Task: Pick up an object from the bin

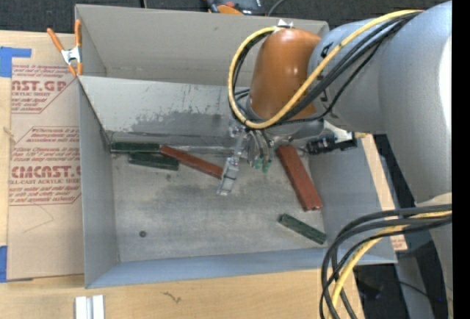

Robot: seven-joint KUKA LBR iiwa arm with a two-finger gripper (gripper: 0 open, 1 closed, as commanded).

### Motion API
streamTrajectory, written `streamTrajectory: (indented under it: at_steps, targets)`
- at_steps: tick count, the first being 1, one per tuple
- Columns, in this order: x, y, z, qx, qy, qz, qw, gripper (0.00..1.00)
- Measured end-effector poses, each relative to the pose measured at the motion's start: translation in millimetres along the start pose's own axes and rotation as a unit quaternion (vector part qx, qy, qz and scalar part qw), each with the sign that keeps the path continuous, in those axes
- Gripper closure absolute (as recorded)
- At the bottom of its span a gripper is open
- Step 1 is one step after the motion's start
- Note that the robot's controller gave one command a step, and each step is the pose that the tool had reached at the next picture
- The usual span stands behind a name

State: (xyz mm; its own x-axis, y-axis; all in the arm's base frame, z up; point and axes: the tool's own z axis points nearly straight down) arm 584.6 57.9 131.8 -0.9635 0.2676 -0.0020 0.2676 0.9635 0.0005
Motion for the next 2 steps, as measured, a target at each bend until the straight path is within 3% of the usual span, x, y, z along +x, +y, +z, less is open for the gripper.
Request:
streamTrajectory:
  at_steps: [1, 2]
  targets:
    - [0.4, 30.9, 66.2, 0.0, 0.0025, -0.031, 0.9995, 0.0]
    - [-1.3, 30.2, 61.8, 0.0, 0.0003, -0.03, 0.9995, 1.0]
